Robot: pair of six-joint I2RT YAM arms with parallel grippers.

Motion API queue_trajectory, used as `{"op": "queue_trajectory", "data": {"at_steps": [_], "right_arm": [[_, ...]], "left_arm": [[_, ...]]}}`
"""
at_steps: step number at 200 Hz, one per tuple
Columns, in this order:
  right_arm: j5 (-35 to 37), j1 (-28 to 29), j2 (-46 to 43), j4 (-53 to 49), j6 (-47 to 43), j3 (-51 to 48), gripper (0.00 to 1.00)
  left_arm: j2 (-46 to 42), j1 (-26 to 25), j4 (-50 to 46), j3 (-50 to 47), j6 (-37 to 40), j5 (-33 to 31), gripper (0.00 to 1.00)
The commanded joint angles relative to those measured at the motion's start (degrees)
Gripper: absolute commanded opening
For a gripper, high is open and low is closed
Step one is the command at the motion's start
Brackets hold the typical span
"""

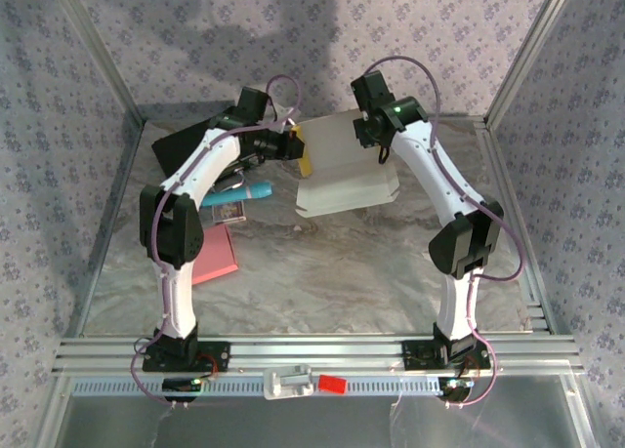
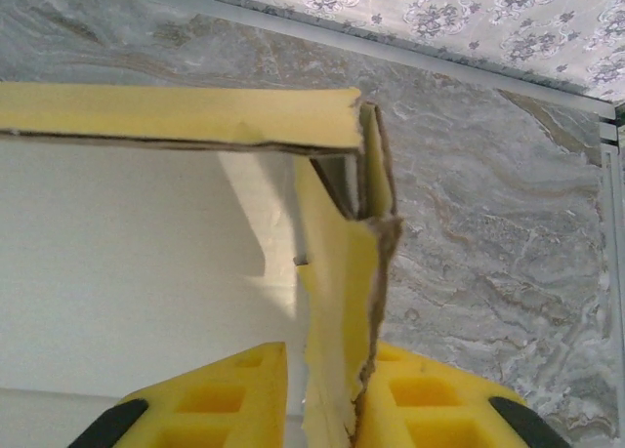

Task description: Fold the paper box

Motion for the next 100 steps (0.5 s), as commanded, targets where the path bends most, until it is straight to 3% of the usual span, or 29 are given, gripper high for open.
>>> {"op": "queue_trajectory", "data": {"at_steps": [1, 56, 100], "right_arm": [[-1.2, -0.6, 1.6, -1.8, 0.9, 1.6, 0.24], [2.1, -0.9, 1.9, -2.1, 1.4, 1.9, 0.00], [18.2, 1.5, 6.1, -8.1, 7.1, 7.1, 0.00]], "left_arm": [[-1.4, -0.9, 0.8, 2.3, 0.4, 2.4, 0.00], [-1.0, -0.9, 0.7, 2.9, 0.1, 2.1, 0.00], [-0.4, -1.7, -1.2, 4.0, -2.0, 0.1, 0.00]]}}
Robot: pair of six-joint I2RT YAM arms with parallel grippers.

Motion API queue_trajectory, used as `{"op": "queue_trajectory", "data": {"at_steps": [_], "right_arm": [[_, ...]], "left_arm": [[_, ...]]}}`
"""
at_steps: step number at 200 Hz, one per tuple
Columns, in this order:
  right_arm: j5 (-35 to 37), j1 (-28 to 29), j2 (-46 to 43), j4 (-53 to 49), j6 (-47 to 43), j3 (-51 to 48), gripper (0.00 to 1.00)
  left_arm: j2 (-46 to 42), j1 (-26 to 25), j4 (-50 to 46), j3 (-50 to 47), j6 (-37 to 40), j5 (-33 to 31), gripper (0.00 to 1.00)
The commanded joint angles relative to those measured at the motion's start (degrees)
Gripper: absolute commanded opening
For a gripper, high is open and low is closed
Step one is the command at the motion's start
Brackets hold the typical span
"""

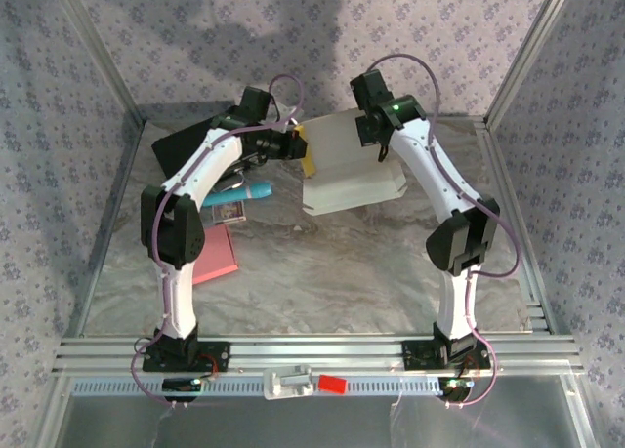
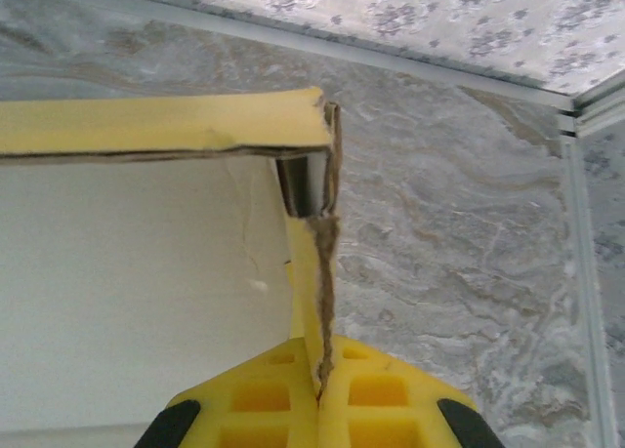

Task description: Fold the paper box

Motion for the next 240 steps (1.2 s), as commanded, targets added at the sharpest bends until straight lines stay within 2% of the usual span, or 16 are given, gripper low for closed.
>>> {"op": "queue_trajectory", "data": {"at_steps": [1, 25, 60, 71, 80, 113, 134, 193, 240], "right_arm": [[12.5, 1.6, 3.9, -6.9, 5.5, 4.6, 0.00], [18.9, 3.7, 6.6, -11.3, 10.2, 7.8, 0.00], [22.2, 5.3, 10.1, -16.7, 13.1, 12.8, 0.00], [19.2, 5.0, 10.5, -19.7, 16.3, 14.1, 0.00], [16.1, 4.4, 9.4, -18.1, 15.1, 13.4, 0.00], [-1.8, 0.1, 0.5, -5.2, 10.0, 3.0, 0.00], [-7.8, -2.7, -0.2, -5.2, 10.1, 3.1, 0.11], [-9.8, -5.0, 0.7, -6.4, 9.0, 3.9, 0.14], [-7.7, -5.4, 2.1, -6.7, 8.2, 4.5, 0.22]], "left_arm": [[-0.4, -1.0, -1.3, 3.3, -1.4, 0.1, 0.00], [-0.1, -1.9, -2.0, 3.9, -3.1, -2.8, 0.00], [-0.1, -2.5, -2.8, 3.9, -5.1, -4.8, 0.00], [-0.2, -2.5, -2.7, 3.6, -5.2, -4.2, 0.00], [-0.4, -2.5, -2.7, 3.5, -5.1, -4.0, 0.00], [-0.5, -2.5, -3.0, 3.5, -5.0, -3.4, 0.00], [-0.2, -2.5, -2.8, 3.6, -5.0, -3.2, 0.00], [0.5, -2.4, -2.9, 4.9, -5.0, -2.6, 0.00], [0.9, -2.4, -3.3, 5.4, -4.9, -2.7, 0.00]]}}
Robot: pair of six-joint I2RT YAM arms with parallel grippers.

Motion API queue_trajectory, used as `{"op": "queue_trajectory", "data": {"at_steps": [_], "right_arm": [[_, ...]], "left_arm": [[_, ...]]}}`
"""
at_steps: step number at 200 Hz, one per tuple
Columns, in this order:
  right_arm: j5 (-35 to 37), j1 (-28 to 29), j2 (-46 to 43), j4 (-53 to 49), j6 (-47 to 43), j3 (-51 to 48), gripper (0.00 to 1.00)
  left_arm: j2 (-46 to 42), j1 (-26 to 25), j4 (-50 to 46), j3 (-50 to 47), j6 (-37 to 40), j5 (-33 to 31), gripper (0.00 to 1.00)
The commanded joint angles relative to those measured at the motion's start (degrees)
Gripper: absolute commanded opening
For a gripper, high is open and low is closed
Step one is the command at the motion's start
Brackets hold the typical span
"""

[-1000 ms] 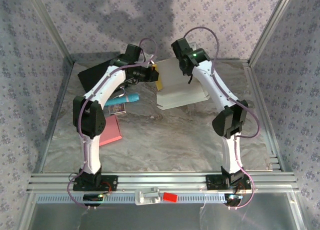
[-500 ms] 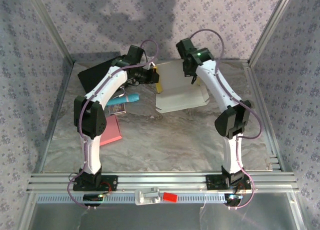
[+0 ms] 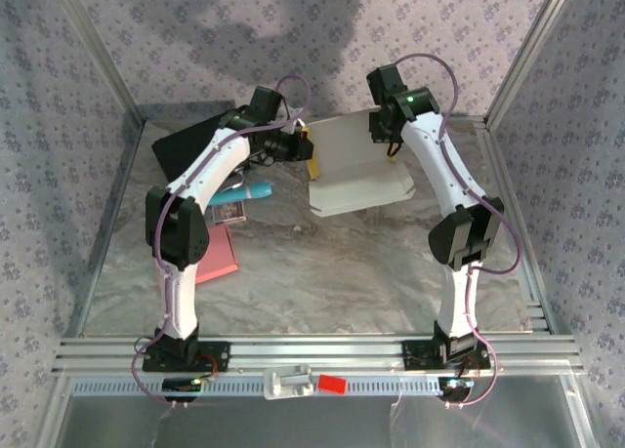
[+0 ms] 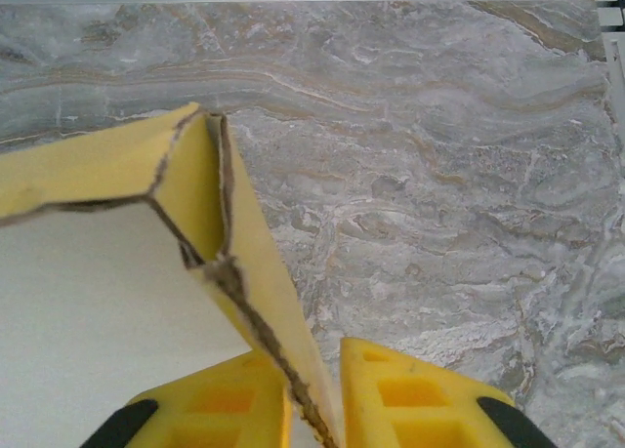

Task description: Fold the paper box

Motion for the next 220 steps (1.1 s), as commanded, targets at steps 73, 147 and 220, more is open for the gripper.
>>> {"op": "queue_trajectory", "data": {"at_steps": [73, 147, 220], "right_arm": [[2.8, 0.0, 1.9, 0.0, -1.2, 2.4, 0.14], [19.4, 2.8, 6.5, -7.7, 2.1, 7.3, 0.03], [21.5, 5.9, 8.7, -10.7, 2.6, 10.9, 0.00]], "left_arm": [[0.4, 0.4, -0.2, 2.9, -0.3, 2.0, 0.00], [0.6, 0.2, 0.3, 3.2, -1.4, 2.1, 0.00], [0.8, 0.2, 0.4, 3.4, -1.9, 2.1, 0.00]]}}
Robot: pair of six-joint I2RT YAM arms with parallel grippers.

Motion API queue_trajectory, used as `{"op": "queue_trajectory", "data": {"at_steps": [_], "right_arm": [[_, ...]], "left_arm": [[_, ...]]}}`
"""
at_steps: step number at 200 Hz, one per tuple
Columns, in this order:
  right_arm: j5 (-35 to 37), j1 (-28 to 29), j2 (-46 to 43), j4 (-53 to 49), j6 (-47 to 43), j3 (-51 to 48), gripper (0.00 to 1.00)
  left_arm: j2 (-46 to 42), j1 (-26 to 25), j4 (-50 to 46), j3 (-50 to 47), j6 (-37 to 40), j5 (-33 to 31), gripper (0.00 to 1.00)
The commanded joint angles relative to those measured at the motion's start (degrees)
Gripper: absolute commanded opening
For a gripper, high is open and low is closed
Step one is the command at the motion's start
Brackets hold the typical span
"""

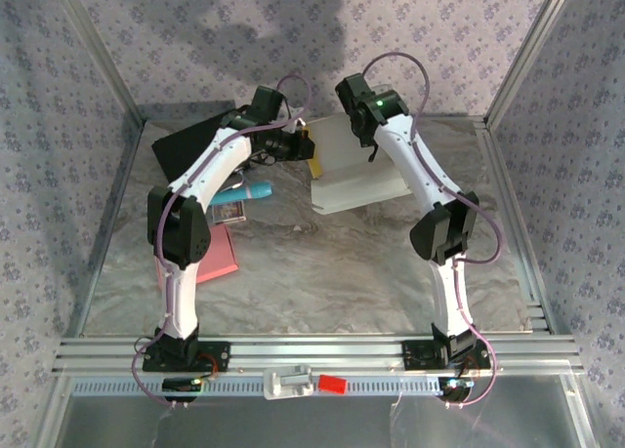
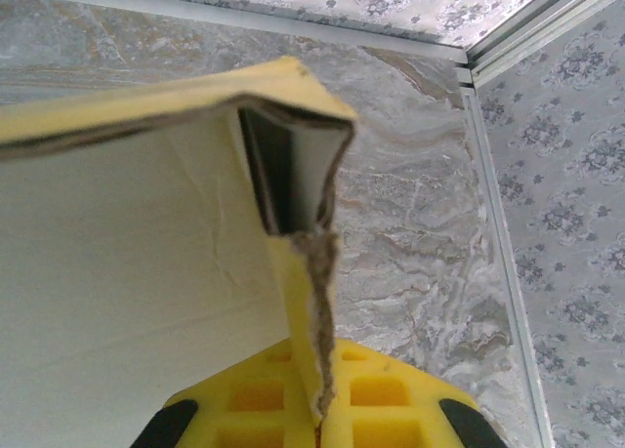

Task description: Fold the paper box

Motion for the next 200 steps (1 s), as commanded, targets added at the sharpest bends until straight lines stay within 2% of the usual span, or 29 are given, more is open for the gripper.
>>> {"op": "queue_trajectory", "data": {"at_steps": [1, 13, 32, 48, 78, 128, 141, 169, 186, 200], "right_arm": [[0.5, -0.9, 1.2, -4.5, 2.7, 3.0, 0.00], [-5.4, -2.3, -0.6, -2.5, 2.8, 2.0, 0.00], [-13.3, -4.2, -4.5, 3.5, 0.8, -1.5, 0.18], [-17.4, -5.6, -5.2, 5.1, 0.3, -1.2, 0.24], [-18.4, -6.3, -3.0, 2.0, -0.1, 2.9, 0.25], [-18.0, -7.4, -3.5, 3.8, 0.0, 2.5, 0.26], [-18.7, -7.6, -3.3, 4.2, -0.2, 2.8, 0.26], [-19.2, -7.8, -2.3, 2.8, -0.1, 3.3, 0.17], [-16.8, -7.7, -2.1, 2.5, 0.1, 2.7, 0.10], [-12.6, -7.4, -2.1, 2.7, -0.2, 2.3, 0.01]], "left_arm": [[0.0, 0.3, 0.0, 2.7, -0.6, 1.9, 0.00], [0.0, 0.2, -0.3, 2.8, -0.5, 2.0, 0.00], [0.0, 0.3, -0.4, 2.7, -0.3, 2.0, 0.00], [0.0, 0.2, -0.3, 2.7, -0.3, 2.1, 0.00], [0.3, 0.2, -0.1, 2.9, -0.4, 2.4, 0.00], [0.8, 0.2, -0.8, 3.7, -0.1, 2.5, 0.00], [0.7, 0.2, -0.8, 3.8, -0.1, 2.5, 0.00], [0.9, 0.2, -0.8, 4.1, -0.1, 2.5, 0.00], [0.9, 0.2, -0.8, 4.3, -0.2, 2.5, 0.00], [1.0, 0.2, -0.8, 4.3, -0.3, 2.4, 0.00]]}}
